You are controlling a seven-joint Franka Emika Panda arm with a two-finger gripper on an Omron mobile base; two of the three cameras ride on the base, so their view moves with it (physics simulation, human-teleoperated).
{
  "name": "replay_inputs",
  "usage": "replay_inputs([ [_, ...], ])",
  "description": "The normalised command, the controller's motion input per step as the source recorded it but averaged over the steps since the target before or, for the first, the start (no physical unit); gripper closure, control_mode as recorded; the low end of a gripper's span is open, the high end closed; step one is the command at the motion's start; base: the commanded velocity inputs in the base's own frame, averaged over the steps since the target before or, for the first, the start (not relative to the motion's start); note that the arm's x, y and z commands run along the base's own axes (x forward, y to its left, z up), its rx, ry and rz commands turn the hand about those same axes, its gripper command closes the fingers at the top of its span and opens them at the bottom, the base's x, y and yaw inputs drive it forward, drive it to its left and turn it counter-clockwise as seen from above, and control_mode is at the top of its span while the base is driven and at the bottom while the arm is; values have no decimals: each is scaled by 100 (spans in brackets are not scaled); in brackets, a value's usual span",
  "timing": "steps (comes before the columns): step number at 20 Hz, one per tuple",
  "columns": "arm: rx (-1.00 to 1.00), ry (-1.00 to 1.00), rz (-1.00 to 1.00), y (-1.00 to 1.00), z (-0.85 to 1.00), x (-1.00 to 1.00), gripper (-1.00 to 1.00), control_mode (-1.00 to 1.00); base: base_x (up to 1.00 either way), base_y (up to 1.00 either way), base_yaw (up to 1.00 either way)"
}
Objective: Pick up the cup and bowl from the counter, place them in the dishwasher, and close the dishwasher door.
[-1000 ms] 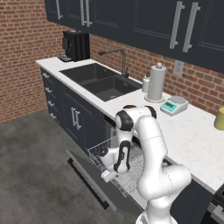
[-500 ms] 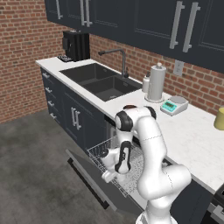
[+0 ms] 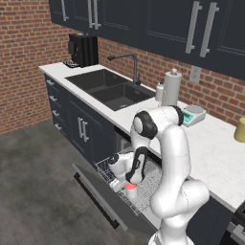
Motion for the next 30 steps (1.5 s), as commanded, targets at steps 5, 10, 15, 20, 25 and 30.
replay_inputs([
  [5,-3,-17,0,47,100,-7,-100,-100,0,0,0],
  [10,-4,-17,0,26,100,0,-100,-100,0,0,0],
  [15,0,-7,0,3,100,0,-100,-100,0,0,0],
  [20,0,-2,0,0,100,0,-100,-100,0,0,0],
  [25,1,0,0,0,100,0,-100,-100,0,0,0],
  [30,3,2,0,-10,100,11,-100,-100,0,0,0],
])
